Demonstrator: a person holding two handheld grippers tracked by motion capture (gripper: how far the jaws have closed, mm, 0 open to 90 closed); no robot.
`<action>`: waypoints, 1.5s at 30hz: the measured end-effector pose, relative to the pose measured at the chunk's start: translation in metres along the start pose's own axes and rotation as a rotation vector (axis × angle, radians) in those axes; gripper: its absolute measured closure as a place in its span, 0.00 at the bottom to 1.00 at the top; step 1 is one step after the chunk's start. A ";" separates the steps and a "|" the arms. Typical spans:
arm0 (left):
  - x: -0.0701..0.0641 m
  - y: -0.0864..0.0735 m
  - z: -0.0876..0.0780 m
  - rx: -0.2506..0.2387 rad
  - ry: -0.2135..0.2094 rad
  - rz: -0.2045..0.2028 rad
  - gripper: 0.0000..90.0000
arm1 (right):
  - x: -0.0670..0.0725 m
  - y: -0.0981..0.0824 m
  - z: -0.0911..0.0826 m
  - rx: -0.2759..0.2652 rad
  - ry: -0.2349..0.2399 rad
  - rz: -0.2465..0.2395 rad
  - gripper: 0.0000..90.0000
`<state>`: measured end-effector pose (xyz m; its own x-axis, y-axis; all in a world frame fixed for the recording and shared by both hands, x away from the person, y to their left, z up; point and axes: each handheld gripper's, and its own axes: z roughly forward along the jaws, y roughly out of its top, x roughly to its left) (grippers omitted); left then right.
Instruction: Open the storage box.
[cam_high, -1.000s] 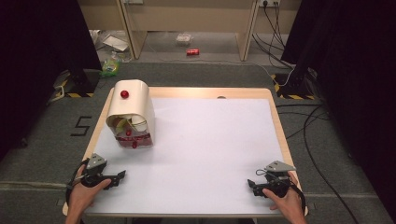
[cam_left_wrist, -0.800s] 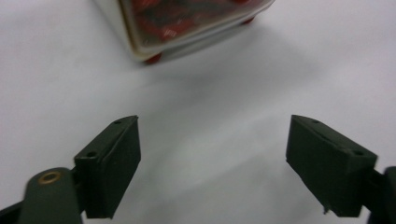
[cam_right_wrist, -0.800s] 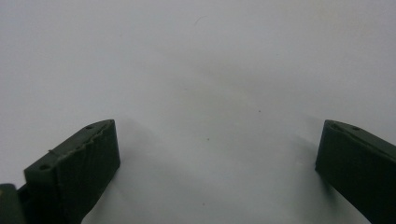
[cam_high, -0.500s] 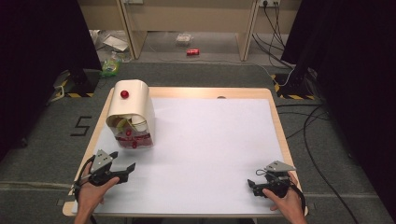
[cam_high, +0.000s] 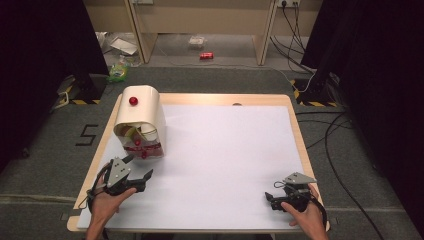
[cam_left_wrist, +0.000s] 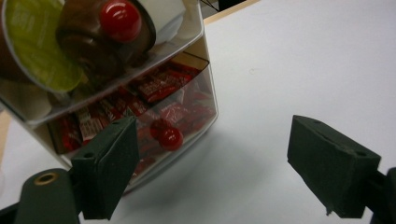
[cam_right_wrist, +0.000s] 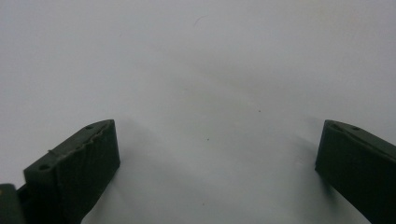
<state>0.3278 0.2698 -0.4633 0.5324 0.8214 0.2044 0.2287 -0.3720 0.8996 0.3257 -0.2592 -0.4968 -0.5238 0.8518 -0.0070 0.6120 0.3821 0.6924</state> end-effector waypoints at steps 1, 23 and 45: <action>-0.001 0.000 0.001 -0.003 0.000 0.011 0.18 | 0.000 0.000 0.000 -0.001 0.000 -0.001 0.00; -0.011 -0.001 0.025 0.043 0.098 0.263 0.17 | 0.000 0.000 0.000 0.000 -0.001 -0.002 0.00; -0.012 0.001 0.046 0.115 0.137 0.419 0.17 | 0.000 0.000 0.000 -0.001 -0.001 -0.003 0.00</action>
<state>0.3590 0.2397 -0.4825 0.4874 0.6364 0.5978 0.1095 -0.7238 0.6813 0.3258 -0.2592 -0.4969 -0.5250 0.8510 -0.0096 0.6103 0.3843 0.6928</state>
